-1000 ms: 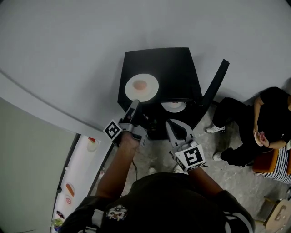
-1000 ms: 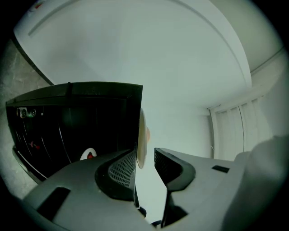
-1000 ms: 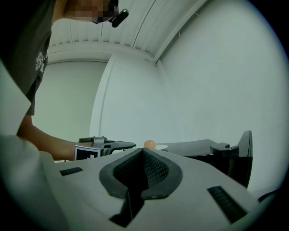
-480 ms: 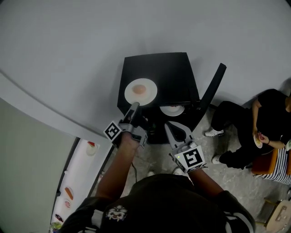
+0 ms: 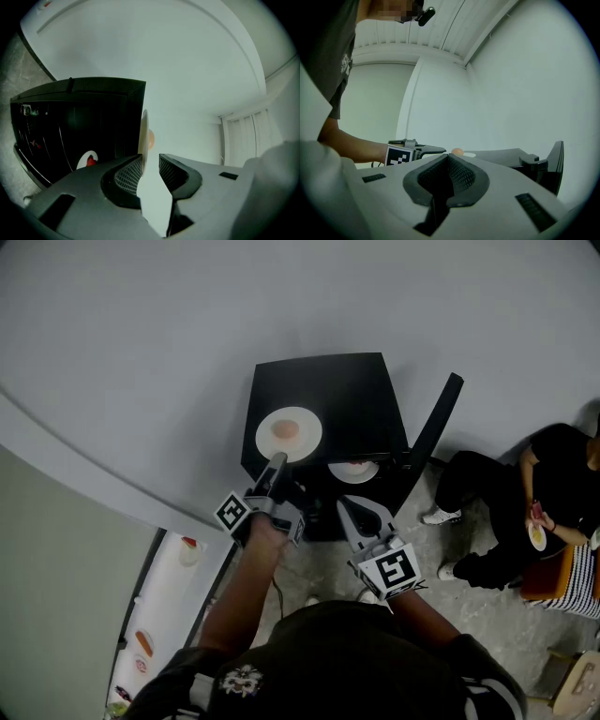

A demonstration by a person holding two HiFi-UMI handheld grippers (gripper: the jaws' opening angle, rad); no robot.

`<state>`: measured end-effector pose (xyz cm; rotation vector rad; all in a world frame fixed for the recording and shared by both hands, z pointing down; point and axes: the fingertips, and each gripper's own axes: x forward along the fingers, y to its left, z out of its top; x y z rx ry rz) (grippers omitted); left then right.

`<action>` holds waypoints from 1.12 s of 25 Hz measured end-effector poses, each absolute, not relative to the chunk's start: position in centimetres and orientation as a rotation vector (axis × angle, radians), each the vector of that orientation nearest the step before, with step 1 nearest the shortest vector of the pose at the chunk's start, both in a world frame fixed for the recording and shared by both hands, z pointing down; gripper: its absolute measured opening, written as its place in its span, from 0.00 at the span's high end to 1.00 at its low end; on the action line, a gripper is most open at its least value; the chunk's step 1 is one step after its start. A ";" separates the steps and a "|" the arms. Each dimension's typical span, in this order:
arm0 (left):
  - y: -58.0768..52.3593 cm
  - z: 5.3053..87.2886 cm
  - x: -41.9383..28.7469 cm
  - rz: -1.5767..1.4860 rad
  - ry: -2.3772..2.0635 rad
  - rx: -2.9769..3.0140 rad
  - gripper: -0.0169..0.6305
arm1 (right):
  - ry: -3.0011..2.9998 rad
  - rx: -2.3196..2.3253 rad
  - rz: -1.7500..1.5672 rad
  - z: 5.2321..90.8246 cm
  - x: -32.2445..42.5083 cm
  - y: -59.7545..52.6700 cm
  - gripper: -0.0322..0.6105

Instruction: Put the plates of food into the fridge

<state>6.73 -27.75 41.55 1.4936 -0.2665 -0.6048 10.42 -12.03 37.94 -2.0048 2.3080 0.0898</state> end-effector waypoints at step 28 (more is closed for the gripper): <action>-27.3 42.3 6.2 -0.584 -0.327 1.539 0.92 | 2.344 -1.984 0.059 38.8 9.6 -12.1 0.91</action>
